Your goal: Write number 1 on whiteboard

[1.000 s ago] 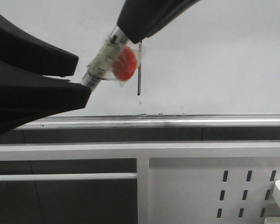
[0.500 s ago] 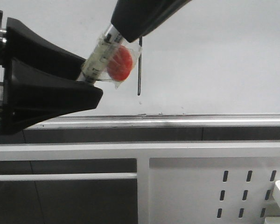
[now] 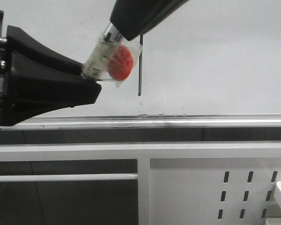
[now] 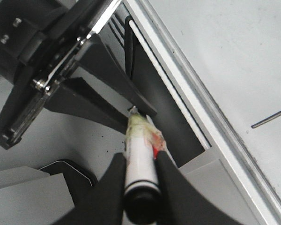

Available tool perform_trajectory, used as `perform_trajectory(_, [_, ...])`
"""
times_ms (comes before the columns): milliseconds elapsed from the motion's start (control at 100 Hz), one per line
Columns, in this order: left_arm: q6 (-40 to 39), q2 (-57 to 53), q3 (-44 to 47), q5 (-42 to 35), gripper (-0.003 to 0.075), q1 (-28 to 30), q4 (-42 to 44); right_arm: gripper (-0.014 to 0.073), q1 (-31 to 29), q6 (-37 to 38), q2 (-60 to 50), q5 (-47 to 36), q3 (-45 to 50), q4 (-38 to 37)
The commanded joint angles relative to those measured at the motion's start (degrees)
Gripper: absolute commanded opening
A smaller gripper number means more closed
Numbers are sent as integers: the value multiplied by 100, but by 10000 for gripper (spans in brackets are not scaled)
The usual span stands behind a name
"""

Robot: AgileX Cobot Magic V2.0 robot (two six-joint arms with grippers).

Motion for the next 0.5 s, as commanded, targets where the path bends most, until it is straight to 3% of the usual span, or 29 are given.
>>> perform_trajectory(0, [-109,-82,-74,-397,-20,-26,-599,156,3,-59,-129,-307,-197,81])
perform_trajectory(10, [-109,-82,-63,-397,-20,-26,-660,211,3,-59,-130,-307,-197,81])
perform_trajectory(110, [-109,-82,118,-473,-20,-26,-1402,427,-8,-59,-271,-380,-197,-80])
perform_trajectory(180, [-109,-82,246,-660,-20,-26,-1948,431,-8,-59,-428,-518,-197,-239])
perform_trajectory(300, [-109,-82,530,-1204,-20,-26,-2995,309,-8,-22,-819,-642,-197,-616])
perform_trajectory(430, [-109,21,760,-1590,-20,-26,-3695,-80,-17,39,-1161,-545,-197,-732])
perform_trajectory(490, [-109,182,824,-1788,-20,-30,-3847,-67,-17,173,-1219,-471,-197,-742])
